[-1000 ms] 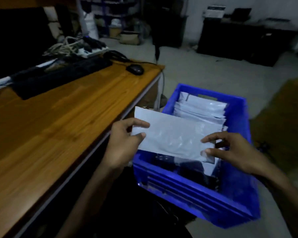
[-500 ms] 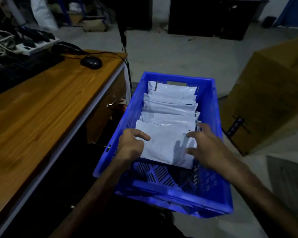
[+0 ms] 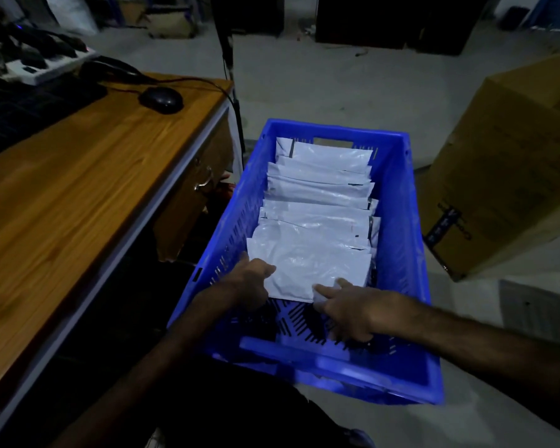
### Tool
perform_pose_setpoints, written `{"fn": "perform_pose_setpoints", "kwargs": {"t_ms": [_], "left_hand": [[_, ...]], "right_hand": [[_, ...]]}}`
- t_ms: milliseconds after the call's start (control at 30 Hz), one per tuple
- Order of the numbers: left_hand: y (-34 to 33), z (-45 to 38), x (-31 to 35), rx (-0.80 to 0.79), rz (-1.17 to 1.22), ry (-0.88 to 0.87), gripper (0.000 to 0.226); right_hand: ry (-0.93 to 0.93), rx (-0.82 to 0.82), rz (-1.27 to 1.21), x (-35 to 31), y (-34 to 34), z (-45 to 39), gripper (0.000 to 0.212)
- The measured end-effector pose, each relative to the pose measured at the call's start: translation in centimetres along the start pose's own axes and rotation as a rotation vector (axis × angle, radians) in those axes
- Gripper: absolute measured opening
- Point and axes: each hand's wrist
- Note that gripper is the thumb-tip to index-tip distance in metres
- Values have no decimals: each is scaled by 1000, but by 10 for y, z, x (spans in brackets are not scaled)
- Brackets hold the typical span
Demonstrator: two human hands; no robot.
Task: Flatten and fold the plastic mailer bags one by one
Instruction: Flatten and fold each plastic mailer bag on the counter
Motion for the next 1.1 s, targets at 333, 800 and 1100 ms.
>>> {"fn": "perform_pose_setpoints", "kwargs": {"t_ms": [333,800,1100], "left_hand": [[-5,34,22,-3,-253,-137,46],[-15,-12,32,-180,-520,-32,69],[2,17,28,-207,-316,-99,83]], "right_hand": [[-30,-35,-54,5,-6,-13,82],[-118,-35,-51,2,8,-8,85],[7,91,-165,-1,5,12,67]]}}
Point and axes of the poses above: each hand's wrist, its own z-axis away from the middle knuckle, its own y-axis out of the back of the hand, x = y × z, and after that the axes turned 1 degree about x, right-handed
